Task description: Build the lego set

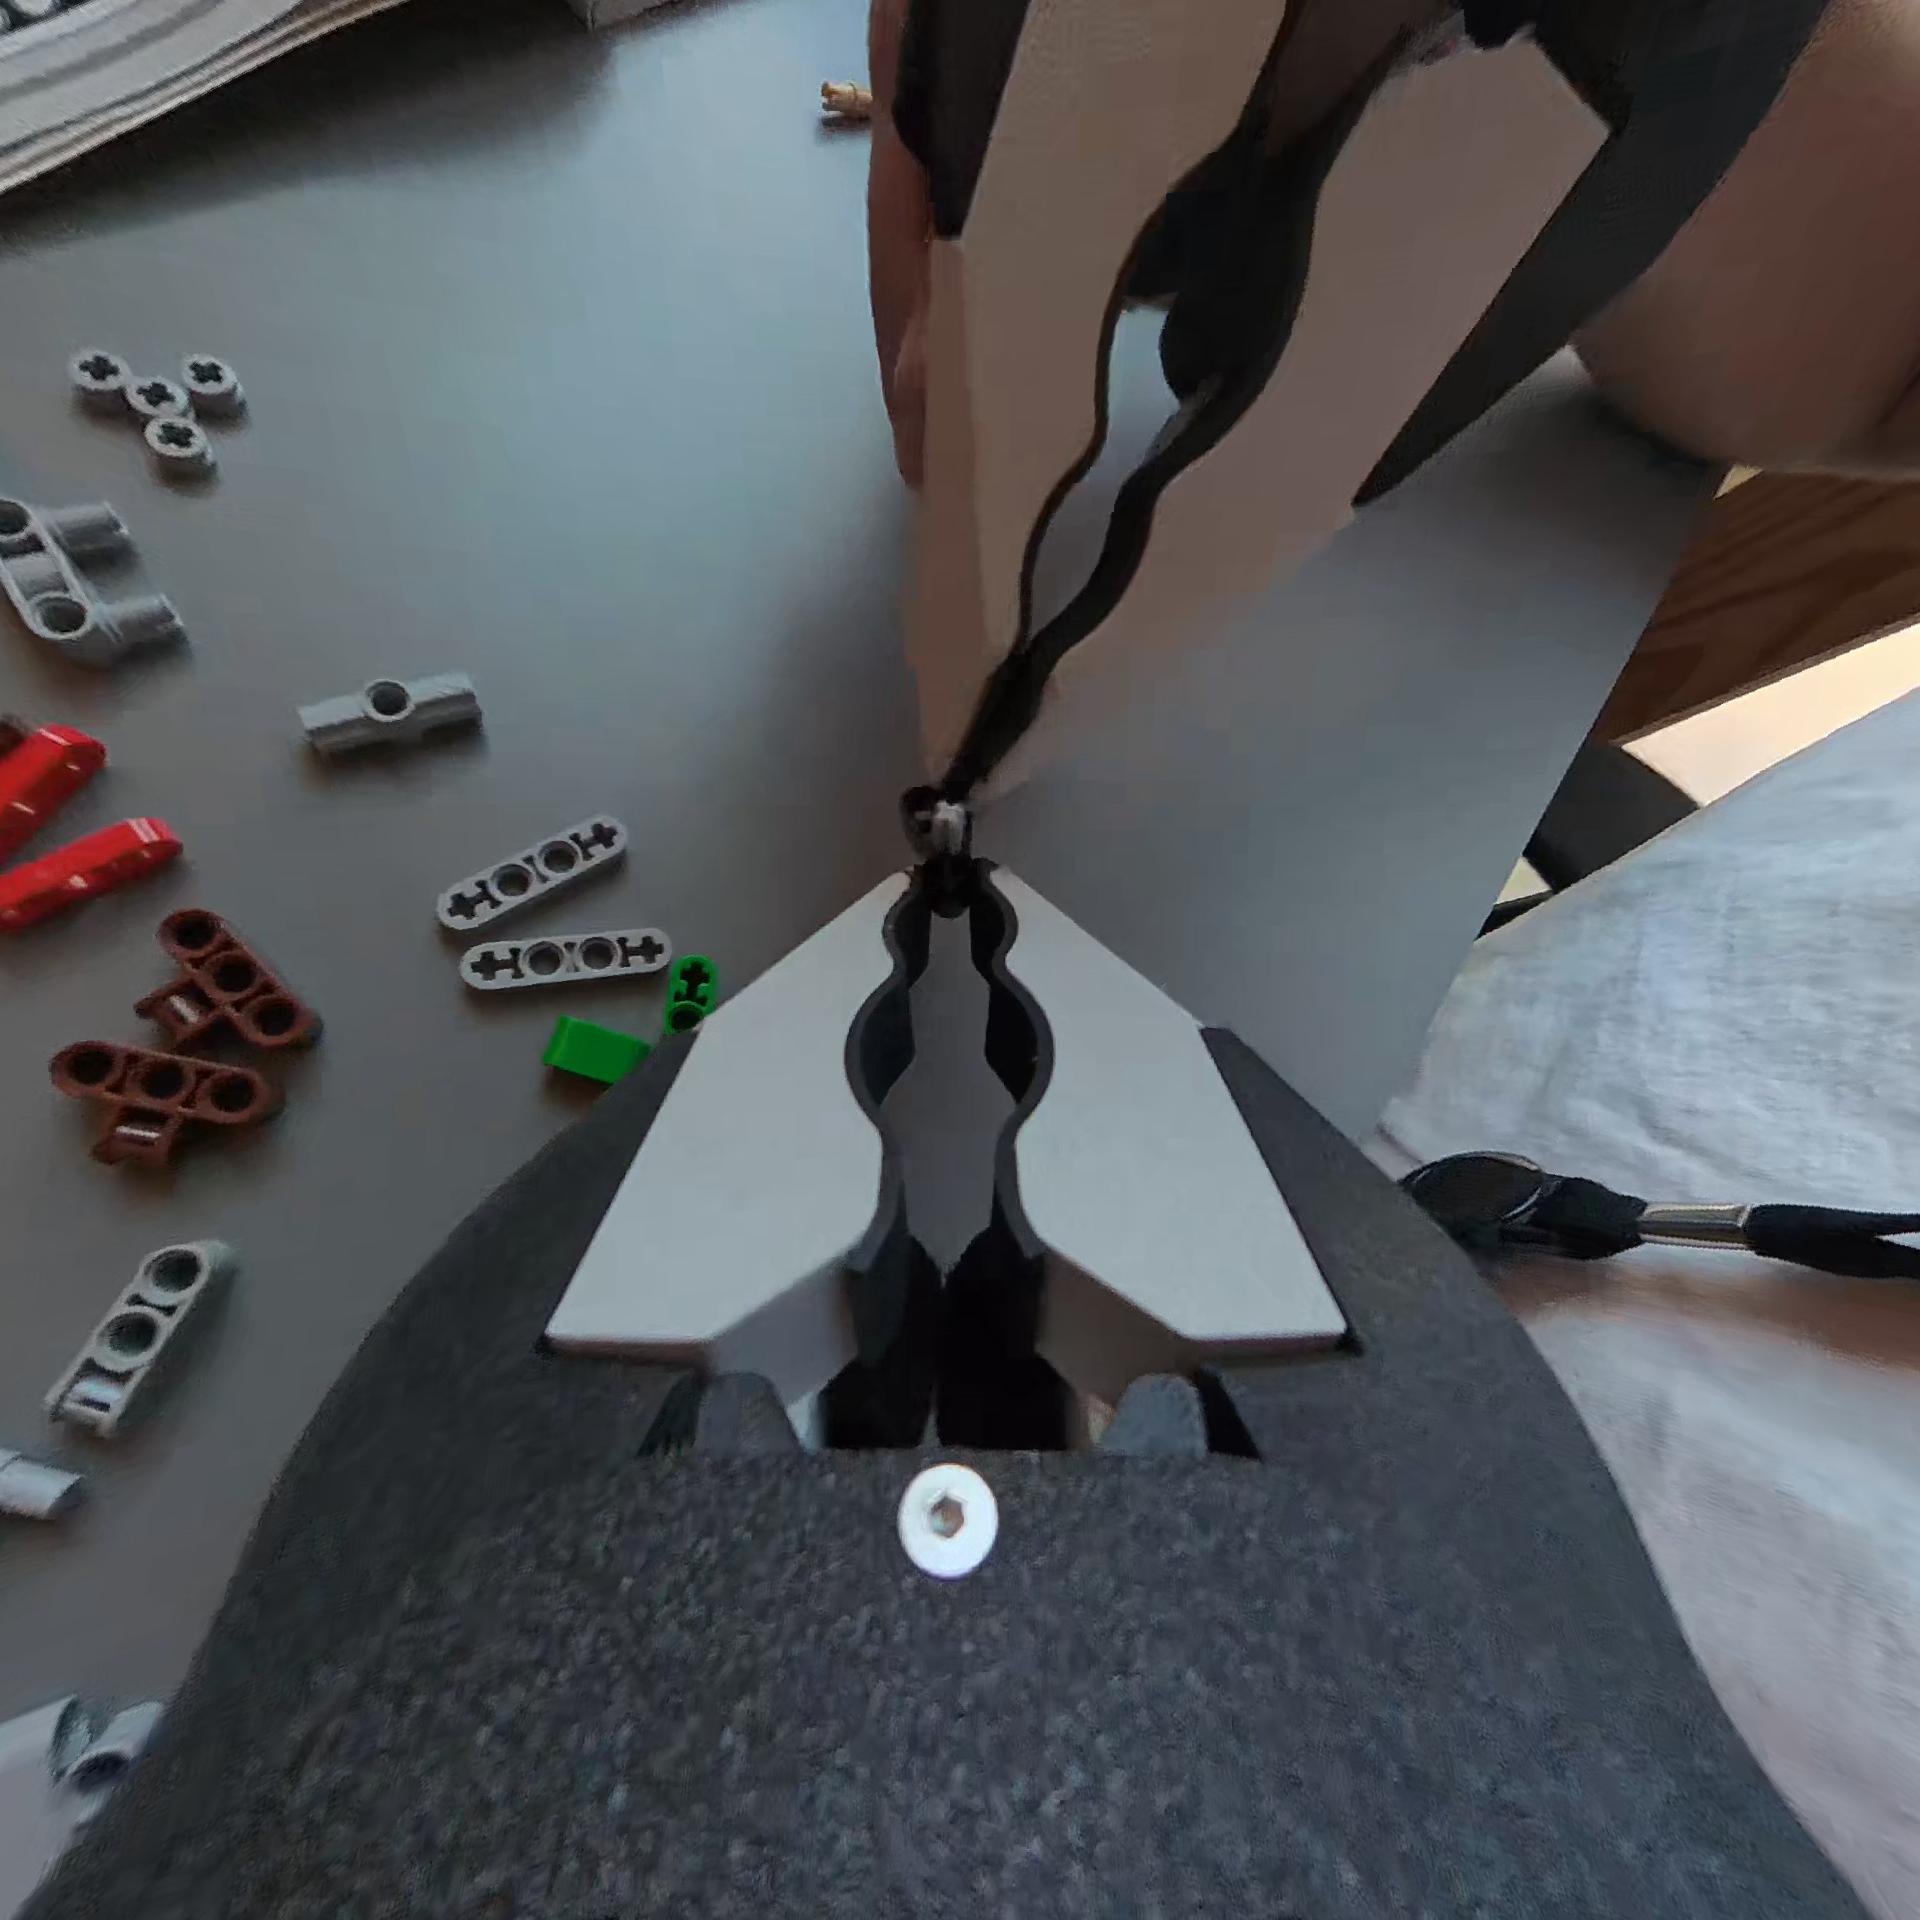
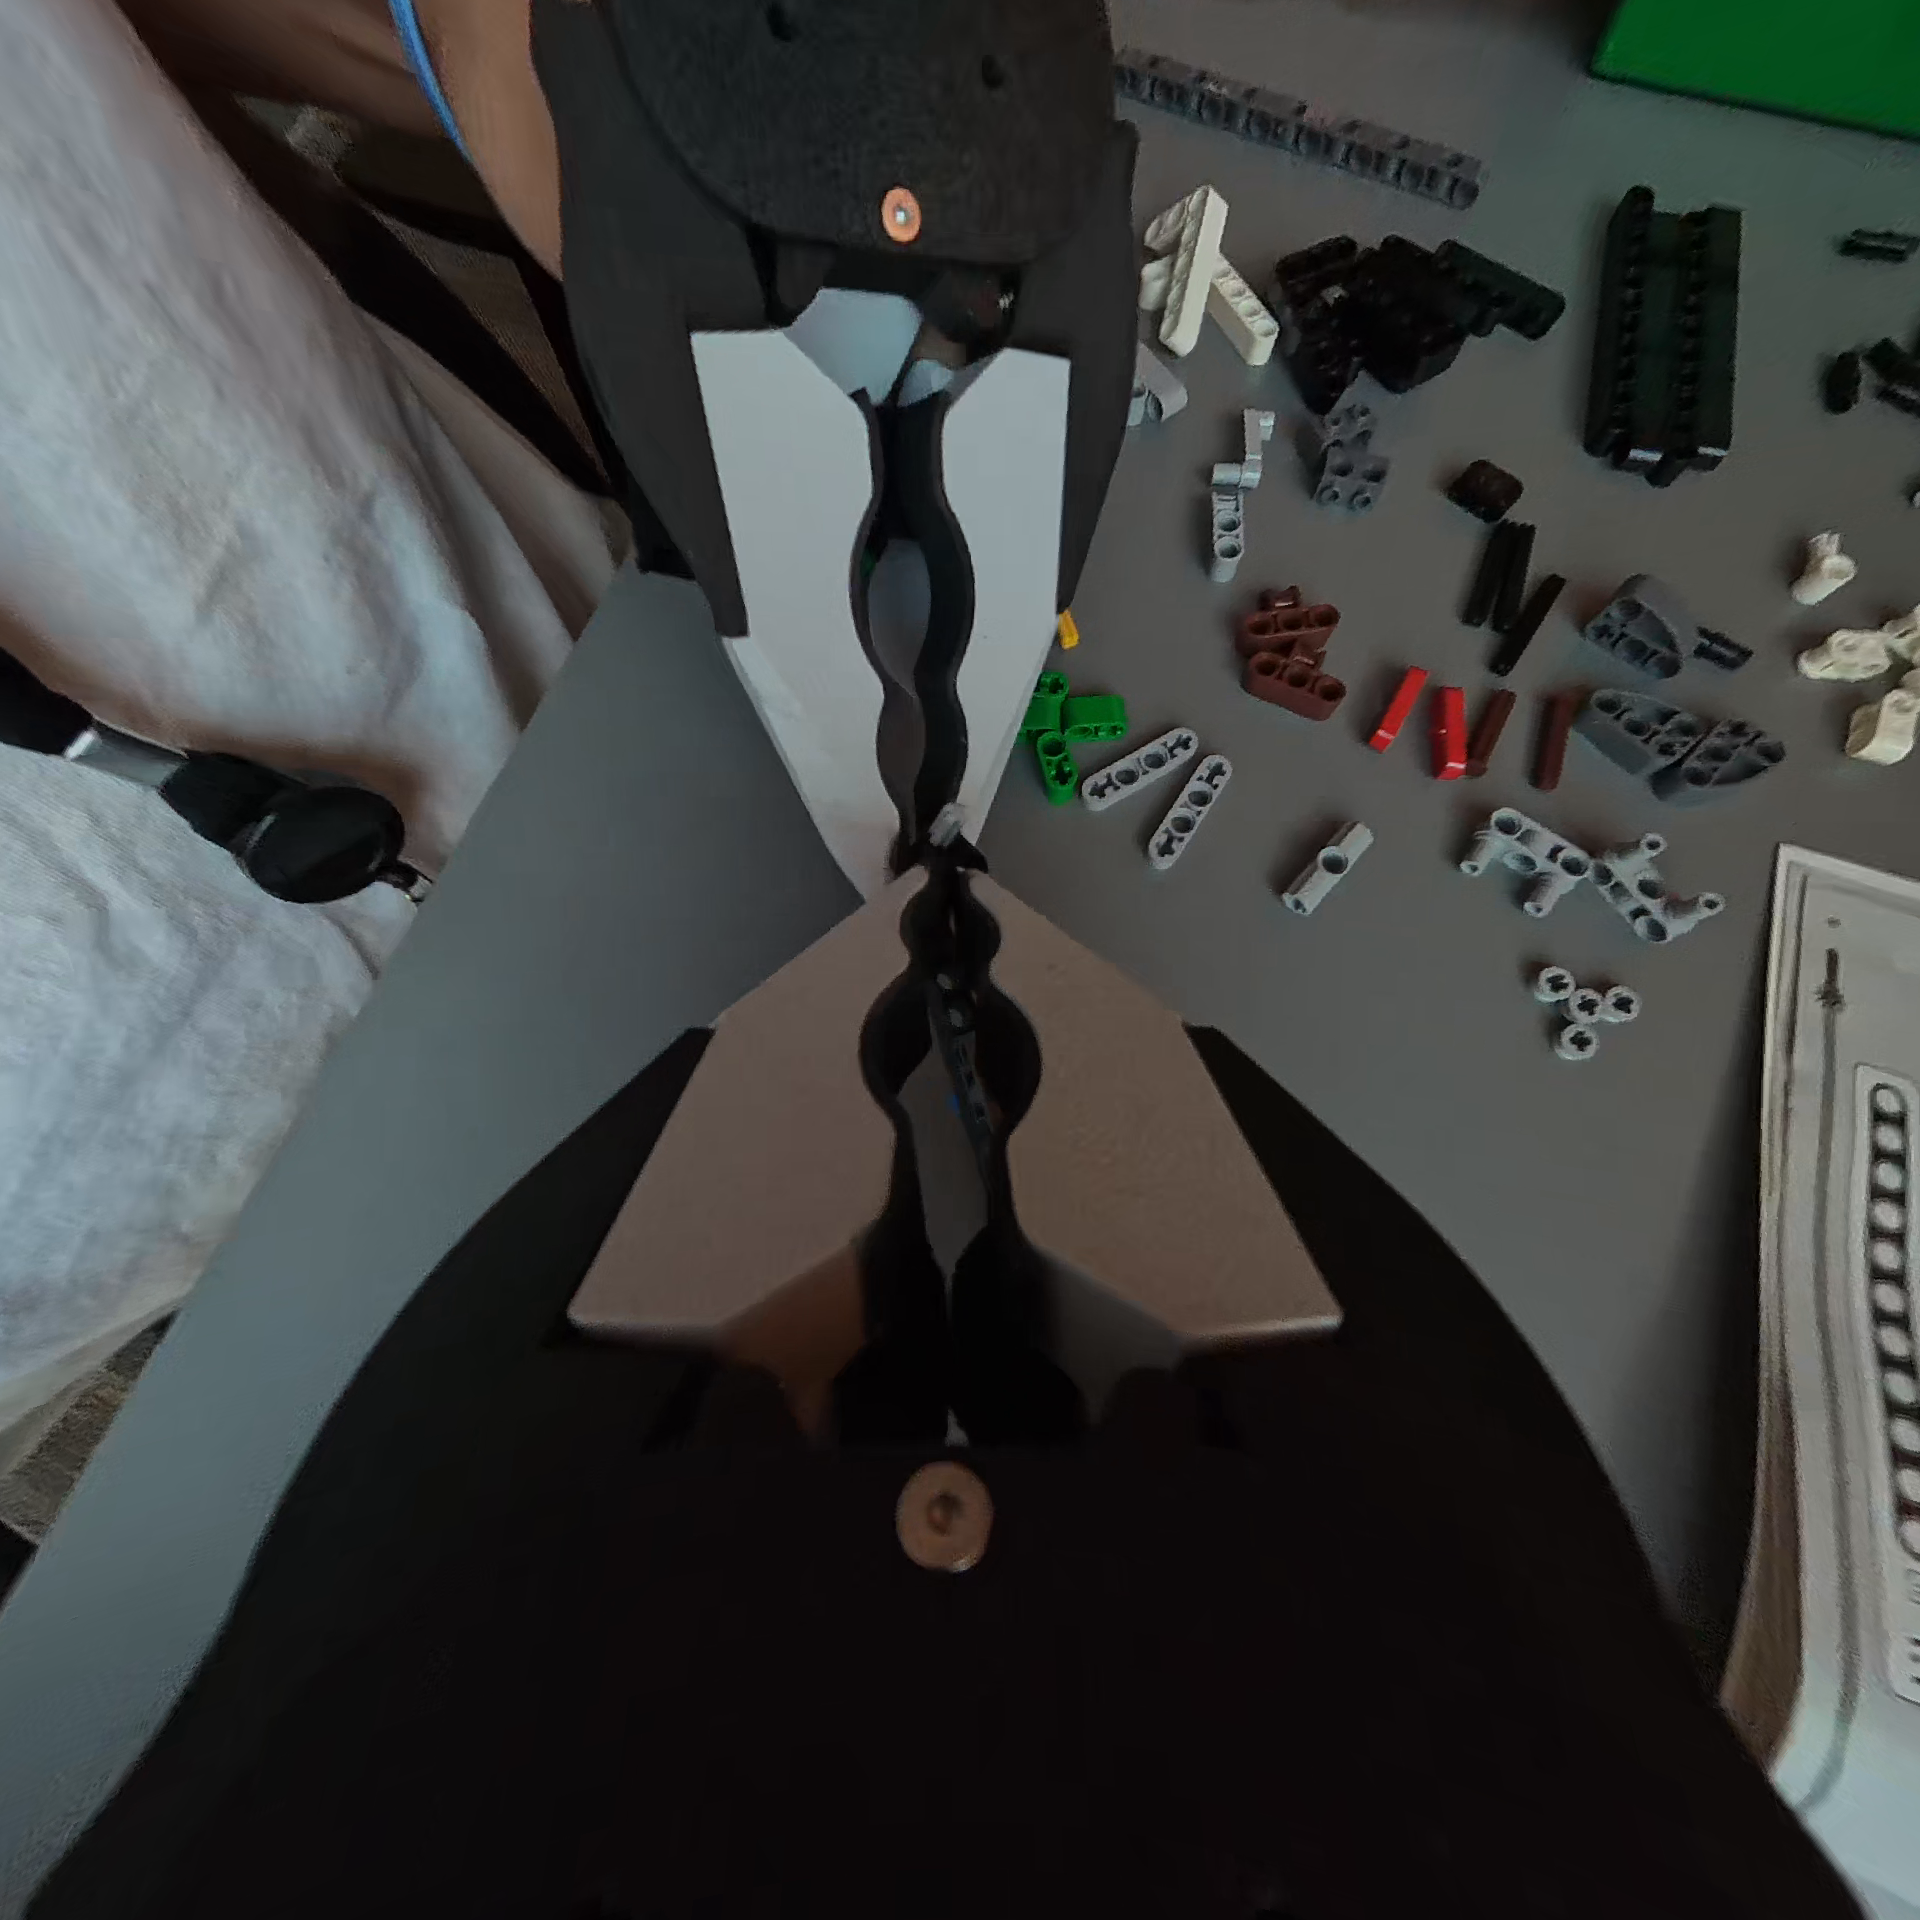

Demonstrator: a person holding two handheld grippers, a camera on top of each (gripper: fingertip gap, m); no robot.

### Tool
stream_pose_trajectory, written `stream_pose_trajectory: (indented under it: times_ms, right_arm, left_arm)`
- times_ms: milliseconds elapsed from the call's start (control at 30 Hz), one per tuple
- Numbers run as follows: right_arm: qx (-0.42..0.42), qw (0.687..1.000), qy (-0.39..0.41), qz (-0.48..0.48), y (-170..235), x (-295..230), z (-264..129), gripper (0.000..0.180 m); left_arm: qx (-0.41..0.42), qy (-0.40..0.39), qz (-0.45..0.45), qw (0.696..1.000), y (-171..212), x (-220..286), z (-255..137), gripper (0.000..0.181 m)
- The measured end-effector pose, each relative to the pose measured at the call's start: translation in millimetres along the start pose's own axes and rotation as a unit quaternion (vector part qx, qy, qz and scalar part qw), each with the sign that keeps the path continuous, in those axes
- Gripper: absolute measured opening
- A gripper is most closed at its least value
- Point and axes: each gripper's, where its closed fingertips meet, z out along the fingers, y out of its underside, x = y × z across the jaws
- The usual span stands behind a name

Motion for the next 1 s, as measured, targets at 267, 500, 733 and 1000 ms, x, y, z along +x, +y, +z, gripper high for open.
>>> stream_pose_trajectory:
  times_ms: [267,500,733,1000]
  right_arm:
    - [-0.013,0.997,0.029,-0.068,-1.9,-3.2,-15.3,0.014]
    - [-0.004,0.989,0.089,-0.114,-5.9,5.4,-23.3,0.028]
    - [-0.020,0.997,-0.058,-0.044,11.6,-7.2,-18.7,0.023]
    - [-0.064,0.995,-0.062,-0.044,18.2,-16.1,-11.6,0.005]
  left_arm:
    - [0.008,-0.030,0.067,0.997,-5.9,-2.2,-2.7,0.006]
    - [0.036,0.058,-0.019,0.998,-19.3,12.3,-10.6,0.006]
    - [0.026,0.013,0.093,0.995,-17.3,15.8,-9.3,0.007]
    - [0.045,-0.038,0.112,0.992,-17.6,16.1,-6.4,0.009]
